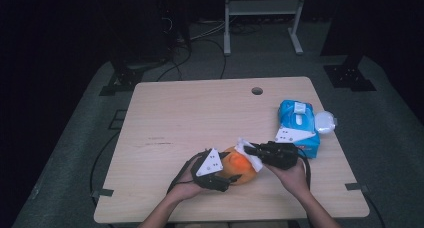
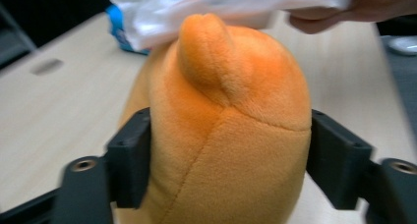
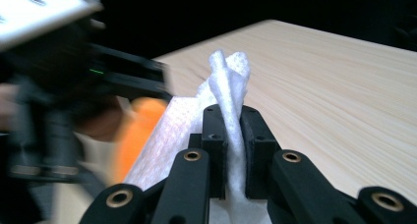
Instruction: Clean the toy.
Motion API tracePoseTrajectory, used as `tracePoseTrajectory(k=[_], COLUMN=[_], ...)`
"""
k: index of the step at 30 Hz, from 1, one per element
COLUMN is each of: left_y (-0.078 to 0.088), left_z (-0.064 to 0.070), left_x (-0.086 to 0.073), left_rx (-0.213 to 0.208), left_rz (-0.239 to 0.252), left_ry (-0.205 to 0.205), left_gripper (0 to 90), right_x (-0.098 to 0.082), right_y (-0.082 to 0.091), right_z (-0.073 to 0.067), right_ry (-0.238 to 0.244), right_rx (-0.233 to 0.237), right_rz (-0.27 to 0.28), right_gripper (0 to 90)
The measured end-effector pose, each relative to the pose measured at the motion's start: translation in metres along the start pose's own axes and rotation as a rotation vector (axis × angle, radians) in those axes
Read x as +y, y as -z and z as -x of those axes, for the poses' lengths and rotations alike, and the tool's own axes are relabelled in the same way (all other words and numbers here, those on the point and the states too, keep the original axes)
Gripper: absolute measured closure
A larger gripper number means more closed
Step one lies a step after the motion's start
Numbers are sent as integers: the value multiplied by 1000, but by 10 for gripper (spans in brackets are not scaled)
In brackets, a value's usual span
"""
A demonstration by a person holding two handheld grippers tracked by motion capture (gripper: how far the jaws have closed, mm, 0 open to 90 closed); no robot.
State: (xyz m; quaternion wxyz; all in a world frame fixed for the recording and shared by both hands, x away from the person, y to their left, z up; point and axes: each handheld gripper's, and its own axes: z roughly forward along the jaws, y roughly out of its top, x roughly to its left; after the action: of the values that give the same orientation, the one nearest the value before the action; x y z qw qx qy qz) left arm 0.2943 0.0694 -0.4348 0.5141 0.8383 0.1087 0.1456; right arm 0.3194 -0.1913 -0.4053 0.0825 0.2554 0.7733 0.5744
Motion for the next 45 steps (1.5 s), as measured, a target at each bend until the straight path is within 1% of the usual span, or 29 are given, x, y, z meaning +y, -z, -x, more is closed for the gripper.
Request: tracePoseTrajectory(k=[1,2,3,4,5,6,7,8,9,10,12,14,16,17,18,20,22,24,27,30,33,34,39,40,41,42,43,44,45], left_y=[0,1,1,2,3,3,2,2,2,3,3,3,2,3,3,4,3,4,5,7,6,5,7,8,9,9,10,10,12], left_z=[-1,-3,-3,-5,-9,-9,-10,-9,-9,-6,-4,-2,1,2,2,2,1,-1,-4,-6,-6,-6,-9,-11,-13,-13,-16,-16,-20], left_x=[-1,-1,-1,-1,1,1,-1,-2,-2,-2,-2,-2,-3,-3,-3,-3,-3,-3,-4,-5,-6,-6,-7,-9,-10,-10,-11,-11,-12], left_rx=[-10,-19,-19,-27,-28,-28,-39,-42,-42,-45,-49,-62,-71,-74,-75,-81,-86,-89,-96,-96,-98,-98,-93,-94,-93,-93,-94,-94,-90], left_rz=[7,14,14,19,12,12,-1,-13,-13,-26,-35,-37,-48,-51,-54,-58,-52,-52,-46,-44,-38,-38,-34,-28,-25,-25,-23,-23,-16], left_ry=[16,35,35,58,99,99,106,92,92,68,44,26,-5,-14,-16,-18,-10,-6,2,11,17,17,33,39,49,49,65,65,85], left_gripper=[239,212,193,193,135,116,117,146,191,230,266,280,284,285,289,300,305,306,305,302,300,300,302,302,301,302,302,302,302], right_x=[-2,-3,-3,-5,-7,-7,-6,-6,-6,-4,-2,3,7,8,8,7,4,-1,-7,-12,-12,-10,-1,-1,-1,-1,-3,-4,-6], right_y=[2,3,3,4,4,4,3,3,3,1,0,-2,-8,-10,-11,-12,-9,-4,4,9,10,9,4,3,3,3,5,6,7], right_z=[4,8,8,10,9,7,5,3,3,-3,-9,-21,-33,-36,-37,-31,-20,-5,10,18,18,14,-4,-5,-5,-5,1,4,9], right_ry=[-2,-18,-18,-33,-21,-18,-12,-5,-5,10,20,28,79,90,87,88,77,35,-14,-29,-34,-21,9,10,14,14,-7,-12,-23], right_rx=[-25,-29,-29,-23,-27,-25,-24,-21,-21,-4,27,89,105,109,109,78,33,6,-32,-63,-67,-62,14,11,8,8,-2,-9,-23], right_rz=[-10,-17,-17,-20,-31,-33,-34,-38,-38,-43,-37,-23,-41,-46,-49,-65,-76,-85,-101,-120,-118,-111,-68,-68,-69,-69,-74,-76,-80], right_gripper=[815,816,816,816,818,818,819,820,820,820,820,819,819,819,820,821,821,821,821,821,821,821,819,819,820,820,820,820,820])
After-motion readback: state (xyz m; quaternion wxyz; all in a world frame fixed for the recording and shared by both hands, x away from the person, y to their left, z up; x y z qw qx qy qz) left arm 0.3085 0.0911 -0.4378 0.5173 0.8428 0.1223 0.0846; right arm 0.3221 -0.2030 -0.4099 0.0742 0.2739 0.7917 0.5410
